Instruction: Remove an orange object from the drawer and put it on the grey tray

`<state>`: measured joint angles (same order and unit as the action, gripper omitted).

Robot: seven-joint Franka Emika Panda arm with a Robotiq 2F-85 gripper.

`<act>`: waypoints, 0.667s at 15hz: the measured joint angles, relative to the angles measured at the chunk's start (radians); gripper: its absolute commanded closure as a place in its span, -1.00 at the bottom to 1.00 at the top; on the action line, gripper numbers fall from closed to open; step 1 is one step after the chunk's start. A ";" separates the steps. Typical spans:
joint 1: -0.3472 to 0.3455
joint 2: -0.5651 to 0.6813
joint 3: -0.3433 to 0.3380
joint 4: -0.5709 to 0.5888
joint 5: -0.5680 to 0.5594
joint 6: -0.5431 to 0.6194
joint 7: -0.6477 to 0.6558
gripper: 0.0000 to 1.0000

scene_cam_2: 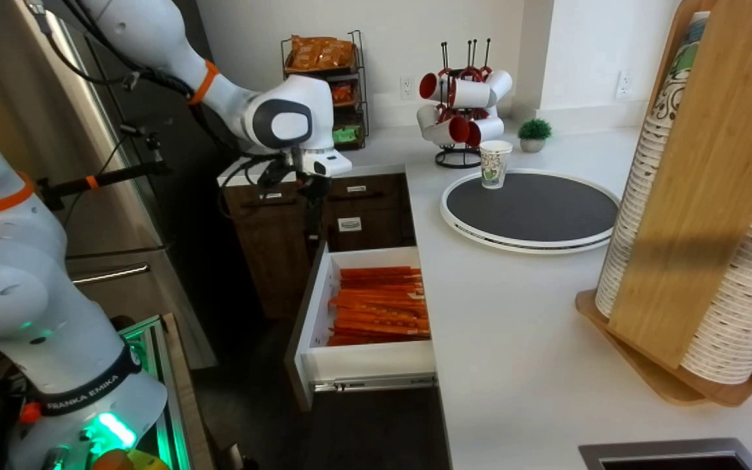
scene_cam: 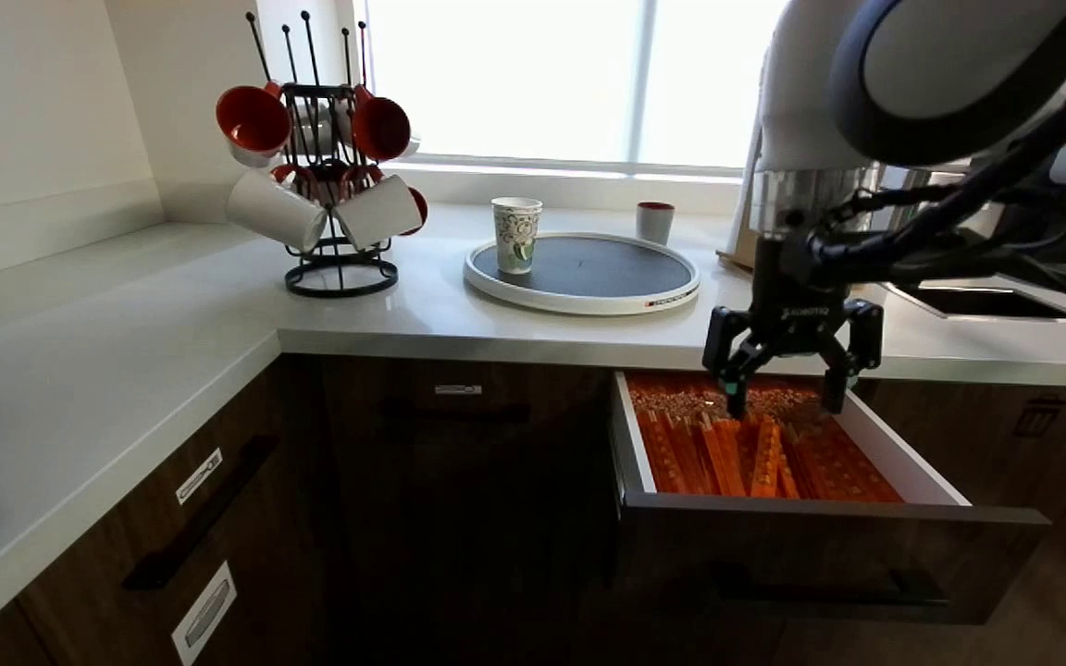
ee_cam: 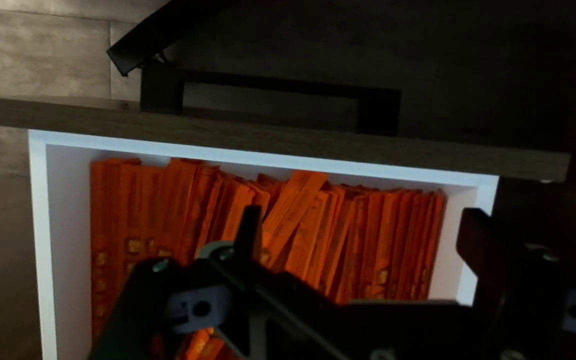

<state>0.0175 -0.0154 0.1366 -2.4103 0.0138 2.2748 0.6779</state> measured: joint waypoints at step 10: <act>0.003 0.170 -0.111 -0.077 -0.056 0.336 0.272 -1.00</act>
<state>0.0210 0.1542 0.0260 -2.4876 -0.0418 2.6104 0.9497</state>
